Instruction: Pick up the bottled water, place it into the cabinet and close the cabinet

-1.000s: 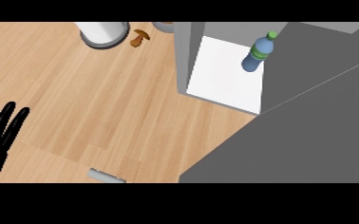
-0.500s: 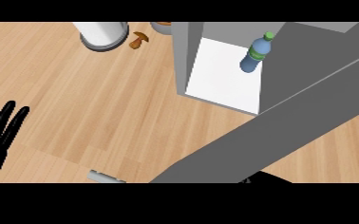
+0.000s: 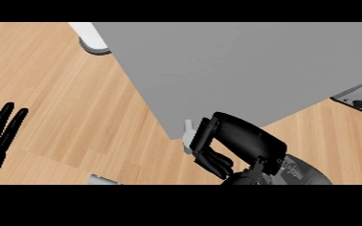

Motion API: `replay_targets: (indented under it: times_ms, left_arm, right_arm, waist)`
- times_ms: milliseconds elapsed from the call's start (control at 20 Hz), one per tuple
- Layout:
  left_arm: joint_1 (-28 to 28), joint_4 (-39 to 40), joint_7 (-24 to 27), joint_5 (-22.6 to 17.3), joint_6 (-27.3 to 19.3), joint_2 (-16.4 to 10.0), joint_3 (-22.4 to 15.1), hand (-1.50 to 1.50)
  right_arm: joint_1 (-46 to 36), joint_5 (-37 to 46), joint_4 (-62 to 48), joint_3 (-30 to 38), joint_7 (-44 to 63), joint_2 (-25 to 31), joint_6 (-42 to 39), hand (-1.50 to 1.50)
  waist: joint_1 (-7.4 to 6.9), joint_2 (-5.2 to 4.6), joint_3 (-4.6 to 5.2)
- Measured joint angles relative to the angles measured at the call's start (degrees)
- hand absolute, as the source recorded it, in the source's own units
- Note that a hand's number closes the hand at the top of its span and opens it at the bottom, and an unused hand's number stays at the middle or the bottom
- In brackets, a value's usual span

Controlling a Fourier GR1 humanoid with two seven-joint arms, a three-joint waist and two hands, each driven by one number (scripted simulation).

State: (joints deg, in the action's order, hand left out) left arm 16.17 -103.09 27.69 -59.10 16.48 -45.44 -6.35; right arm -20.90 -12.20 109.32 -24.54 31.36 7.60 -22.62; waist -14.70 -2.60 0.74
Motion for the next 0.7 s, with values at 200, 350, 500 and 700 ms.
replay_targets:
  times_ms: [200, 350, 500, 700]
  left_arm:
    - [0.3, 1.1, 0.3, -0.1, 0.3, 0.3, 0.4, -1.5]
    - [0.5, 1.7, 0.4, -0.2, 0.3, 0.6, 0.5, -1.5]
    - [0.9, 2.2, 0.8, -0.1, 0.9, 0.8, 0.8, -1.5]
    - [1.0, 2.6, 1.0, -0.4, 1.2, 0.8, 1.4, -1.5]
  right_arm:
    - [-9.1, 2.5, -9.6, 3.2, 2.4, -3.9, 5.4, 1.5]
    - [-15.9, 4.7, -16.5, 5.9, 2.2, -5.4, 10.3, 1.5]
    - [-20.2, 5.3, -21.7, 7.3, 2.0, -6.7, 15.0, 1.5]
    - [-22.7, 4.9, -25.7, 6.9, 2.1, -7.5, 19.4, 1.5]
  waist:
    - [1.41, 0.07, -0.29]
    - [2.12, 0.12, -0.4]
    - [2.67, 0.51, -0.57]
    - [3.76, 1.09, -0.88]
